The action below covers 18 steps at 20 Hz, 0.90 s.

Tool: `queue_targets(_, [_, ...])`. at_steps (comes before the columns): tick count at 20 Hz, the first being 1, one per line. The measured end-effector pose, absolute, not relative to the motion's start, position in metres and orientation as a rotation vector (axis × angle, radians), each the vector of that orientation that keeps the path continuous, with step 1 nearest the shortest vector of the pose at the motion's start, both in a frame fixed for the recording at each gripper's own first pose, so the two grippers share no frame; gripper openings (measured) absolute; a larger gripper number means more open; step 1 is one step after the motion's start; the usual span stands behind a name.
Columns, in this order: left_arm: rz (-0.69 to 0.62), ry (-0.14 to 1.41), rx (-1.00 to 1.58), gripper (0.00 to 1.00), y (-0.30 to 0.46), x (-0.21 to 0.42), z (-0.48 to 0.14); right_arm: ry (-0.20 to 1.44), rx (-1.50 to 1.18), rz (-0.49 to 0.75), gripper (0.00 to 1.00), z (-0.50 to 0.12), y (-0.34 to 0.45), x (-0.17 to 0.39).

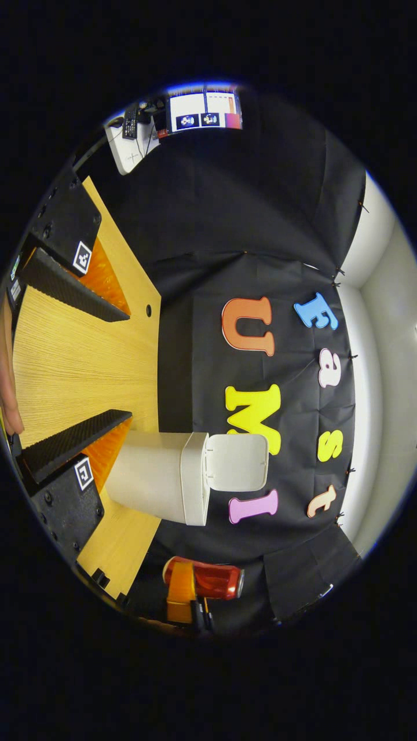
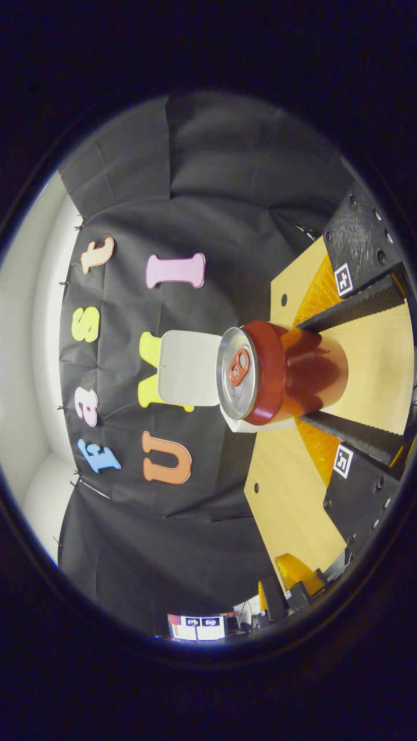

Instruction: Press the lid of the desktop garbage bin to open it, pick up the crumpled paper on the desktop and throw it into the bin, then pick up the pop can on the desktop and drop it into the bin, and finally close the garbage bin lid.

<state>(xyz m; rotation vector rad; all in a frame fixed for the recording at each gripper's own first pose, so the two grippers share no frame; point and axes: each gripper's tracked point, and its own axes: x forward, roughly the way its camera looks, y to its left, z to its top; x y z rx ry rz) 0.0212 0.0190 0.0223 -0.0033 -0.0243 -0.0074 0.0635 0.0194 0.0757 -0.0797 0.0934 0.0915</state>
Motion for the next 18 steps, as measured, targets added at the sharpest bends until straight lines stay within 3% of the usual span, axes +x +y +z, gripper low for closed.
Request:
queue_targets(5, [-0.018, -0.030, 0.015, 0.98, 0.016, 0.015, 0.024, 0.071, -0.121, 0.097, 0.78, 0.125, 0.036, 0.100])
queue_targets(9, [-0.046, -0.035, -0.002, 0.98, 0.008, 0.013, 0.027, 0.070, -0.109, 0.073, 0.78, 0.152, 0.048, 0.160])
queue_targets(18, [-0.064, -0.030, 0.005, 0.98, -0.001, 0.009, 0.024, 0.154, -0.043, 0.092, 0.78, 0.139, 0.071, 0.272])
